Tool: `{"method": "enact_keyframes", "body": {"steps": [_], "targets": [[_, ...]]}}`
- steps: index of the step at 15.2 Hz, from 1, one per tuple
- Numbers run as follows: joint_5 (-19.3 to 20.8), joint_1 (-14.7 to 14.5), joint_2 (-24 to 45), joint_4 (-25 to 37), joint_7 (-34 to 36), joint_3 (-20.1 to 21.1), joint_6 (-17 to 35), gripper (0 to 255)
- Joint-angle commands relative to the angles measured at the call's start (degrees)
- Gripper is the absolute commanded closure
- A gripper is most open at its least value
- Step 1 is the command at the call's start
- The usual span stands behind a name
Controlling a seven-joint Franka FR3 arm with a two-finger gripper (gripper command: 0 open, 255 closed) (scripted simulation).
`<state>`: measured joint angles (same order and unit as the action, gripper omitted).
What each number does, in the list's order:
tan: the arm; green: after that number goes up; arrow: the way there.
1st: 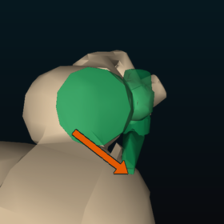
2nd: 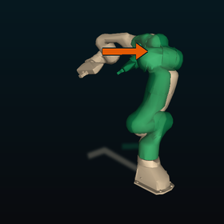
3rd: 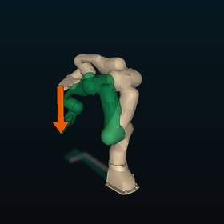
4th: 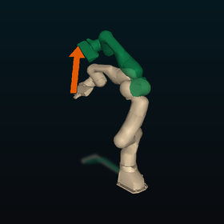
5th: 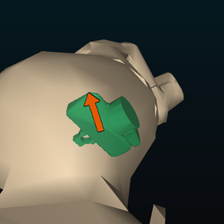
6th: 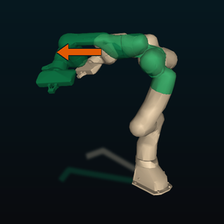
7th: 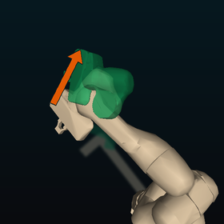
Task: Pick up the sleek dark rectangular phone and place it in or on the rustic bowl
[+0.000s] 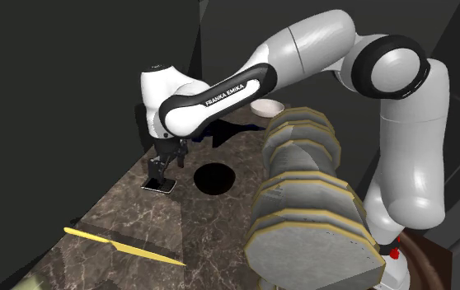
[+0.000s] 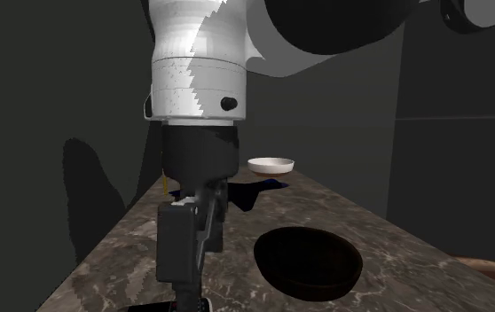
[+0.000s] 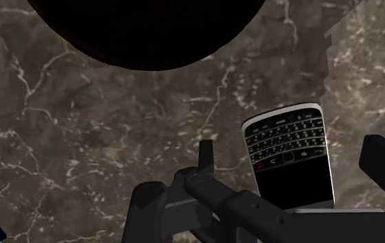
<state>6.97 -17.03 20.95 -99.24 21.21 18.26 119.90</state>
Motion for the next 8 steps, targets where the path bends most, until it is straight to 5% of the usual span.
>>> {"method": "enact_keyframes", "body": {"steps": [1, 8], "targets": [[0.96, -1.15, 2.95, 2.35, 0.86, 0.04, 0.36, 0], [1.88, -1.47, 5.26, 0.50, 1.43, -0.44, 4.42, 0]]}}
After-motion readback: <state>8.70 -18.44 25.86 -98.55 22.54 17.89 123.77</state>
